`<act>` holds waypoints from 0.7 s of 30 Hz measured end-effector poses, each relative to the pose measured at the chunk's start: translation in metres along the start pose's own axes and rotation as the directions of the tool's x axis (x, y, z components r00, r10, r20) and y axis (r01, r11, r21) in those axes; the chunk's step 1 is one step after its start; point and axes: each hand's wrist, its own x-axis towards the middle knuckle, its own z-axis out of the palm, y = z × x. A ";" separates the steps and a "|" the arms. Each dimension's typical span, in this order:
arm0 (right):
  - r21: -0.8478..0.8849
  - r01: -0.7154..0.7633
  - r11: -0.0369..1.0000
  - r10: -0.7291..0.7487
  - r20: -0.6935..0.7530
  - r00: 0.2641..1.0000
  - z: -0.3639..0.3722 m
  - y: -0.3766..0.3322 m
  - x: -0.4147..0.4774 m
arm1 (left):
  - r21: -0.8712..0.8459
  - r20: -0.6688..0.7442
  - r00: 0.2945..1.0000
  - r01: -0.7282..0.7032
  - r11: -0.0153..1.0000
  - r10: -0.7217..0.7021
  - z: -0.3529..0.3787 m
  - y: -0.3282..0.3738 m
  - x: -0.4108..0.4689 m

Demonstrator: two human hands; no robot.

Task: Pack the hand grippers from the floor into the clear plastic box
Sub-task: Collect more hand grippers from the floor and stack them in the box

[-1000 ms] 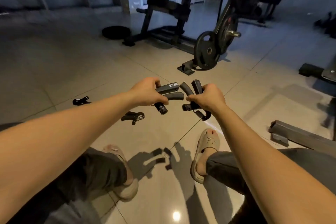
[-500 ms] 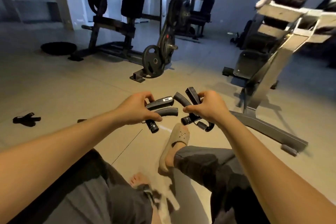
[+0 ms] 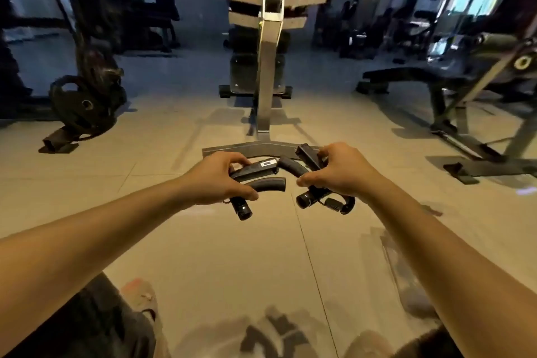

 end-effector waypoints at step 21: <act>-0.113 -0.465 0.878 0.446 -0.159 0.881 -0.122 0.253 -0.021 | 0.239 0.238 0.908 -0.398 0.886 0.343 0.193 0.183 0.153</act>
